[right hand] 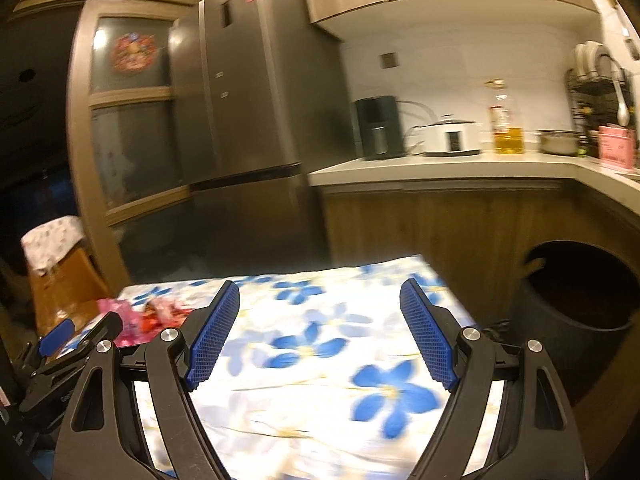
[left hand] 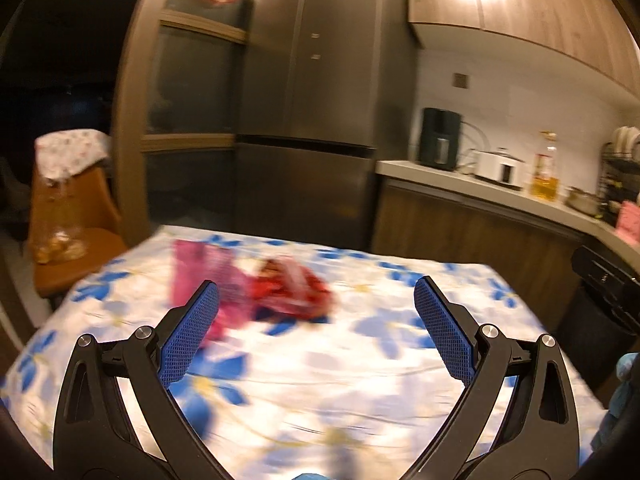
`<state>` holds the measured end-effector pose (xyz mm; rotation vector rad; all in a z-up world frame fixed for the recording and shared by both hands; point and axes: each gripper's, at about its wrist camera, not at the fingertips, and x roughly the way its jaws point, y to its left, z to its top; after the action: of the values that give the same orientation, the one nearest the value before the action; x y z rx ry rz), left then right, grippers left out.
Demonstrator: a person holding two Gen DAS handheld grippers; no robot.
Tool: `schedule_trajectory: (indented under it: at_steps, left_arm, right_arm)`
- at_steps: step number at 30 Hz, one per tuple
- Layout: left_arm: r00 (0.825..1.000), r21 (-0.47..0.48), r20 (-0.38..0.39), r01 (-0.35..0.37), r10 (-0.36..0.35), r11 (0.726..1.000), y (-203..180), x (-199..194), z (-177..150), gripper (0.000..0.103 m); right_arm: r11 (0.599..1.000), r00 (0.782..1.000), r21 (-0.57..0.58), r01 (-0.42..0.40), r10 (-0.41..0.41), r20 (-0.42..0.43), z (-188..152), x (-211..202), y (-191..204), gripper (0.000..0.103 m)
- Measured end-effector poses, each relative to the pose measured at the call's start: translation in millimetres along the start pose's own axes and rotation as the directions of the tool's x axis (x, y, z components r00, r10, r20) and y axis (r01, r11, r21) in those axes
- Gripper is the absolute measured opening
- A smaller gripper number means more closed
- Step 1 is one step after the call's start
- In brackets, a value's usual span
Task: Collect trash
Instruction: 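Move both tools back over the pink bag and red wrapper on the table, then grasp the pink plastic bag with the left tool while the right tool grasps the red wrapper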
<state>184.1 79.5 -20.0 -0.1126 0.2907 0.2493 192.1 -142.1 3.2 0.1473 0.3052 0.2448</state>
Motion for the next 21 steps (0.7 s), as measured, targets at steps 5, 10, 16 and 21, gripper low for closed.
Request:
schedule_trajectory:
  at_steps: [5, 10, 16, 21]
  left_arm:
    - [0.996, -0.023, -0.005, -0.089, 0.089, 0.996, 41.3, 19.9, 4.1, 0.096]
    - [0.992, -0.071, -0.034, -0.125, 0.122, 0.99, 71.5, 44.6, 11.0, 0.096]
    - [0.989, -0.087, -0.072, -0.135, 0.129, 0.987, 89.0, 78.4, 13.3, 0.096]
    - [0.985, -0.086, -0.126, -0.13, 0.118, 0.988, 96.8, 105.1, 12.5, 0.085]
  right_arm:
    - [0.998, 0.998, -0.024, -0.052, 0.051, -0.036, -7.0, 31.8, 39.5, 0.08]
    - [0.996, 0.996, -0.04, -0.078, 0.075, -0.056, -13.2, 52.1, 64.9, 0.08]
    - [0.992, 0.991, -0.064, -0.111, 0.106, -0.077, -18.5, 78.3, 93.5, 0.08]
    - [0.987, 0.987, -0.085, -0.136, 0.128, -0.097, -23.2, 101.7, 114.2, 0.08]
